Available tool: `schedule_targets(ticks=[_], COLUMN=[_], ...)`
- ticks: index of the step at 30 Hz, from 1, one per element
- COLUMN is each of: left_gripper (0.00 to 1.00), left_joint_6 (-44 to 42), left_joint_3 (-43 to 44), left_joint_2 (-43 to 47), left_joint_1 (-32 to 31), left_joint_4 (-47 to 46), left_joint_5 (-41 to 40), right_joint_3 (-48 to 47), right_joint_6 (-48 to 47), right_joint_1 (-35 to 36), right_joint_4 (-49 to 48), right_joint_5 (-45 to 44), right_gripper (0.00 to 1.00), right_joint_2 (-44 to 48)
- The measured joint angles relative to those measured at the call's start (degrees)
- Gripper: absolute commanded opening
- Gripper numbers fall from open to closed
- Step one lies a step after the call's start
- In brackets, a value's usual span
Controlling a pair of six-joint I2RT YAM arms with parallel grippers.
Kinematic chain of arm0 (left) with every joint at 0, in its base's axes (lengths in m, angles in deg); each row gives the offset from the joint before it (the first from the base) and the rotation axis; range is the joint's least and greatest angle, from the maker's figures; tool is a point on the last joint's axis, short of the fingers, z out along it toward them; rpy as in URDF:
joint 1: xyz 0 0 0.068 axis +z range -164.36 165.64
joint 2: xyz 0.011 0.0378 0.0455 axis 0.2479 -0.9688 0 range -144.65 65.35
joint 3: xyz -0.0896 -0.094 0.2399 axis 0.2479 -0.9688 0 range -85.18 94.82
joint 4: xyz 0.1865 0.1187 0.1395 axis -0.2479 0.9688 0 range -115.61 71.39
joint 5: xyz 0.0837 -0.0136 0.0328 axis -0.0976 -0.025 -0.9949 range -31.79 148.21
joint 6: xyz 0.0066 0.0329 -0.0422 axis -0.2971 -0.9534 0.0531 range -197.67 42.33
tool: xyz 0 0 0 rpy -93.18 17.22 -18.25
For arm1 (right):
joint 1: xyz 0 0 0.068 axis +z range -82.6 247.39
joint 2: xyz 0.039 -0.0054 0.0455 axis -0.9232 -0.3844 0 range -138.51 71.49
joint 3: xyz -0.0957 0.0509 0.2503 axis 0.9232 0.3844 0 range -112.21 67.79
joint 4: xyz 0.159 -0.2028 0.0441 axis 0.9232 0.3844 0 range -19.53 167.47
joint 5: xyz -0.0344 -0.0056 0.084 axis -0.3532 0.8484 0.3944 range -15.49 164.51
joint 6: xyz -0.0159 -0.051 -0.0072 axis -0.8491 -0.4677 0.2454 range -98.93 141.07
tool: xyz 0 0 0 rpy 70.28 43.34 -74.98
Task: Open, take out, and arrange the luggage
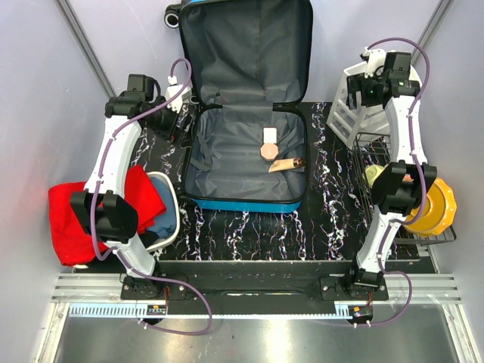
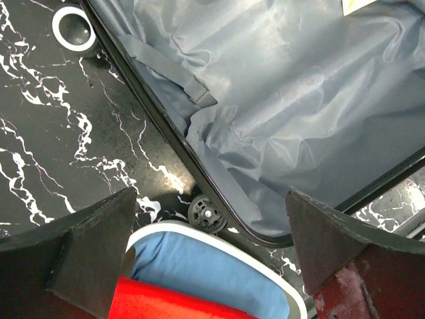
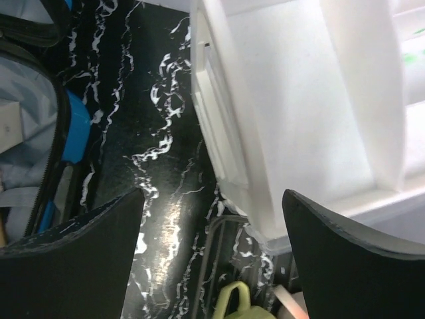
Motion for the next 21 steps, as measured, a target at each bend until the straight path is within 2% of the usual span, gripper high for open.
schedule_targets(ticks=[6,15,21], left_gripper=[0.99,0.99,0.99], left_joint_6=[2.71,7.15,8.44], left_joint_3=[0.33,2.93,4.68], left_joint_2=[-0.66,-4.85,-6.91], left_joint_1=[0.04,-0.15,-0.17], left_joint_4=[-2.36,-3.87,-3.89], left_joint_5=[1.18,2.99,3.63], right_joint_3=[-4.31,-12.26,-17.49], right_joint_6=[5.88,19.93,21.94], right_joint_1=[-0.20,0.57,0.92], right_joint_4=[3.93,4.15,2.62], right_joint_5=[6.01,18.38,19.32], right_gripper=[0.87,0.93,0.95], right_joint_2=[-4.48,-8.94,-10.45])
